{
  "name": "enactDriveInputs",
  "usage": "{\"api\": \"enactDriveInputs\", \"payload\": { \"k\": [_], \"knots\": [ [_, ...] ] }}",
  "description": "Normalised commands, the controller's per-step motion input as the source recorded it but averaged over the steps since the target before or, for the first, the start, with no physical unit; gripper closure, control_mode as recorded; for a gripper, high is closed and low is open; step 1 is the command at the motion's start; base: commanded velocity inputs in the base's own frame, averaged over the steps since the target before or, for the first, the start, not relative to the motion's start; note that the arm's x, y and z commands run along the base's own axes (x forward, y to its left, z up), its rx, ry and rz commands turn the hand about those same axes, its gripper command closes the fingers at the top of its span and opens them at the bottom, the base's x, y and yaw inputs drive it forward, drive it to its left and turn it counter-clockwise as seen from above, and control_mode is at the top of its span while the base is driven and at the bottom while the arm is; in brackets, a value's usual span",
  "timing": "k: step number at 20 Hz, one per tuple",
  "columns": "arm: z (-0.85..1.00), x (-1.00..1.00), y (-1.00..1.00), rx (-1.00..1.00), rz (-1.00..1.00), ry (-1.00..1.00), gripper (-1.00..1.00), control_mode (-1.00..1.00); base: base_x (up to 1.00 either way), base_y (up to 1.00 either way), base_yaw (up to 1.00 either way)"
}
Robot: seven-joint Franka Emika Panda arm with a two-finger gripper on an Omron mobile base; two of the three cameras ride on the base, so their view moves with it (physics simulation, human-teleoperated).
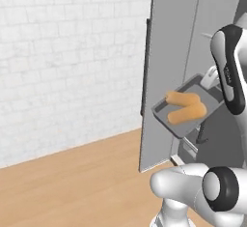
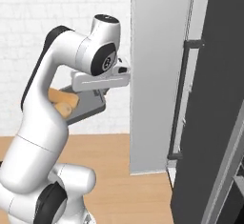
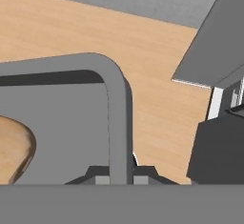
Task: Take the meat container that has the shrimp and place it on the second highest rack of the freezer. Then take the vegetable container that has the squashs and place it on the highest rack of the freezer.
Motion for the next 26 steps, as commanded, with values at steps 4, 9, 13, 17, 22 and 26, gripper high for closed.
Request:
{"api": "enactDriveInputs", "payload": {
  "k": [4, 9, 13, 17, 22, 26],
  "knots": [
    [0.00, 0.00, 0.00, 0.00, 0.00, 0.00, 1.00, 1.00, 0.56, 0.76, -0.25],
    [0.00, 0.00, 0.00, 0.00, 0.00, 0.00, 1.00, 1.00, 0.20, 0.34, -0.25],
    [0.00, 0.00, 0.00, 0.00, 0.00, 0.00, 1.00, 1.00, 0.11, 0.12, -0.35],
    [0.00, 0.00, 0.00, 0.00, 0.00, 0.00, 1.00, 1.00, 0.29, 0.10, -0.46],
    [0.00, 0.00, 0.00, 0.00, 0.00, 0.00, 1.00, 1.00, 0.14, 0.10, -0.61],
    [0.00, 0.00, 0.00, 0.00, 0.00, 0.00, 1.00, 1.00, 0.04, 0.29, -0.56]
  ]
}}
